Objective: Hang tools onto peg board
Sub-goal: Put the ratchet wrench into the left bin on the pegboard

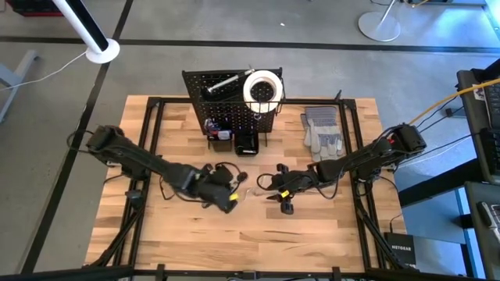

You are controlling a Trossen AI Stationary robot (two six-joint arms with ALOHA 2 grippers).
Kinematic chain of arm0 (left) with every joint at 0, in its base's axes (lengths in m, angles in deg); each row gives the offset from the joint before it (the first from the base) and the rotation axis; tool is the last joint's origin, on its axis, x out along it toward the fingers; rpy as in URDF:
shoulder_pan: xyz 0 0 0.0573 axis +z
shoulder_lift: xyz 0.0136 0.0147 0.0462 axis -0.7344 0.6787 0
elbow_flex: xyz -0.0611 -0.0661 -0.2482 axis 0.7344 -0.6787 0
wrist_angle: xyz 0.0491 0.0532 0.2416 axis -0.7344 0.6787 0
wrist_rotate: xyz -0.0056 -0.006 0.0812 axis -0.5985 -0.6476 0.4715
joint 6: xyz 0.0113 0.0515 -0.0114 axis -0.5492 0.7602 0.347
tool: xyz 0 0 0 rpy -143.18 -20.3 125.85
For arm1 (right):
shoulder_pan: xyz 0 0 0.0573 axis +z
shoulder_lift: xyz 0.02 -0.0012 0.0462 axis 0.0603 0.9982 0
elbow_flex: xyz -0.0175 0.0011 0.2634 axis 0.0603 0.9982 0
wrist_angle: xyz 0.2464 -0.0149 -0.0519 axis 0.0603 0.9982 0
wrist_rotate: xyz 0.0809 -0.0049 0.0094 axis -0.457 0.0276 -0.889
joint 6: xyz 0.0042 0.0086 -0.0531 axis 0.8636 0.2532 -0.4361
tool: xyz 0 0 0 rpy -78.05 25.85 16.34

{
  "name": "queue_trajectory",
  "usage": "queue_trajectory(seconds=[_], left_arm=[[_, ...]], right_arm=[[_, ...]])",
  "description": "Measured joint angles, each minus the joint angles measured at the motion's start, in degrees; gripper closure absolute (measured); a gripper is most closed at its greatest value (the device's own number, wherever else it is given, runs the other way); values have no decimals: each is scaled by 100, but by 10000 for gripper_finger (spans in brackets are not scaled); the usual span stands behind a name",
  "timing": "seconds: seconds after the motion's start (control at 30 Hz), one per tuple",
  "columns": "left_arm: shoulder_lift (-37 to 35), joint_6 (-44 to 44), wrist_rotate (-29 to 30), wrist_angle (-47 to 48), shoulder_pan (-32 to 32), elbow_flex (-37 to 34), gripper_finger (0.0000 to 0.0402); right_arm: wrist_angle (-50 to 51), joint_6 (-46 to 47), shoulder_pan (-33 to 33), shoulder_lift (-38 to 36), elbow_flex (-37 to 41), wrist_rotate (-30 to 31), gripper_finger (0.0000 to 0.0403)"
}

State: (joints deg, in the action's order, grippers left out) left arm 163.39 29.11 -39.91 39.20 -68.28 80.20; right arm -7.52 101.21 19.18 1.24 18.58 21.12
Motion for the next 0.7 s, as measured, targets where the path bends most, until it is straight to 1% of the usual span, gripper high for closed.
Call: queue_trajectory(seconds=[0.07,0.13,0.2,0.27,0.33,0.4,0.5,0.63,0.7], left_arm=[[-280,85,485,89,-233,-4,363],[-585,71,1092,200,-462,-4,367],[-913,177,1593,42,-723,-131,367],[-1193,274,1901,-306,-930,-408,367],[-1408,467,2009,-809,-1085,-798,367],[-1586,836,2115,-1616,-1215,-1228,367],[-1683,1720,2129,-3399,-1298,-1891,367],[-1681,2778,1598,-5502,-1258,-2584,367],[-1681,3089,1513,-6243,-1171,-2811,367]], right_arm=[[-24,170,0,-38,-2,0,246],[-58,325,2,-41,0,0,246],[-343,411,1,-40,2,0,246],[-900,472,0,-21,2,6,246],[-1594,421,2,-14,2,120,246],[-2382,181,2,14,0,381,246],[-3299,-136,-56,66,-2,618,239],[-3852,-247,-213,165,-4,444,204],[-4143,-251,-240,259,-5,324,185]])
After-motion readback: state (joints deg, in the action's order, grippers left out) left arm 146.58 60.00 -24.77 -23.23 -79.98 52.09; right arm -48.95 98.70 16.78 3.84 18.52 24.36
